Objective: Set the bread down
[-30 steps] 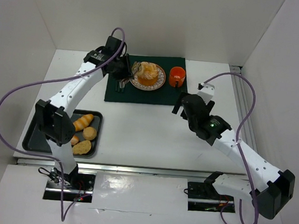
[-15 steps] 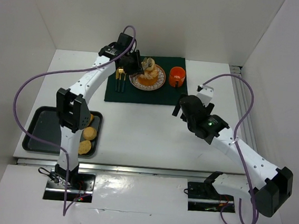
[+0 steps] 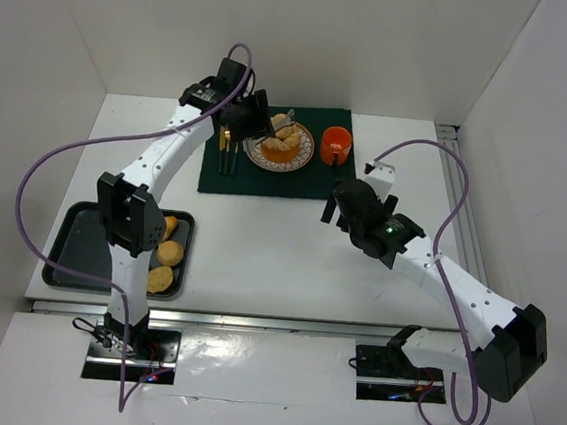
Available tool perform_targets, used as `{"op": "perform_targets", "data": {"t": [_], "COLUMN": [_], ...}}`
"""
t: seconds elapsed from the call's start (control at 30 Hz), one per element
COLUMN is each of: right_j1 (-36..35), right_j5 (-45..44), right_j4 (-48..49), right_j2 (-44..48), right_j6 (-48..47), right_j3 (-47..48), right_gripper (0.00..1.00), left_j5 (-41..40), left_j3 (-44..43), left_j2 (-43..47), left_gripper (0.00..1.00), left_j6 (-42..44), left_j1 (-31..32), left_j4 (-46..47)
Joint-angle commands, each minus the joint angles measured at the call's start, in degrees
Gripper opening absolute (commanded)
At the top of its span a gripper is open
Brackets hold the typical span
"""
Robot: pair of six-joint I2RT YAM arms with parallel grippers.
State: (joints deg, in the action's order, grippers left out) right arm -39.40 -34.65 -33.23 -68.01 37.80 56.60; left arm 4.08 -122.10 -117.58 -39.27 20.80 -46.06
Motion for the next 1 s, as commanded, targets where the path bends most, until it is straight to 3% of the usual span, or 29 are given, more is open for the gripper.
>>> {"op": "perform_targets", "data": {"t": [0.0,0.23,0.4,0.57,0.73,0.83,0.97], "right_j1": [-0.42,-0.42,-0.42,-0.42,-1.03,-1.03,-1.03], "right_j5": [0.46,0.99,1.7,3.54,4.06,5.12,6.61], "right_j4": [2.47,2.47,3.79,4.93,5.55,6.16,6.16], "right_j2": [0.24,0.24,-0.36,-1.51,-4.58,-5.73,-5.73], "right_j6": [-0.36,-0.36,-0.36,-0.97,-1.59,-1.59,-0.98], "right_j3": [0.01,0.71,0.18,0.18,0.88,1.4,0.88], "right_gripper": [1.0,1.0,1.0,1.0,1.0,1.0,1.0], "left_j5": [-0.82,0.14,-3.98,-2.85,-5.84,-6.18,-8.29], "left_j3": [0.02,4.41,10.02,31.77,53.05,59.32,68.38], "left_j2": [7.53,16.32,22.2,35.36,44.71,46.12,46.73], "left_gripper": [0.68,0.68,0.67,0.65,0.64,0.64,0.64], "left_j6": [0.51,2.96,8.24,9.65,5.52,1.31,-3.71], "left_j1": [0.21,-1.01,-0.5,-0.49,1.79,2.4,8.2], "left_j4": [0.62,-0.51,-7.46,-2.82,9.13,13.53,20.12]}}
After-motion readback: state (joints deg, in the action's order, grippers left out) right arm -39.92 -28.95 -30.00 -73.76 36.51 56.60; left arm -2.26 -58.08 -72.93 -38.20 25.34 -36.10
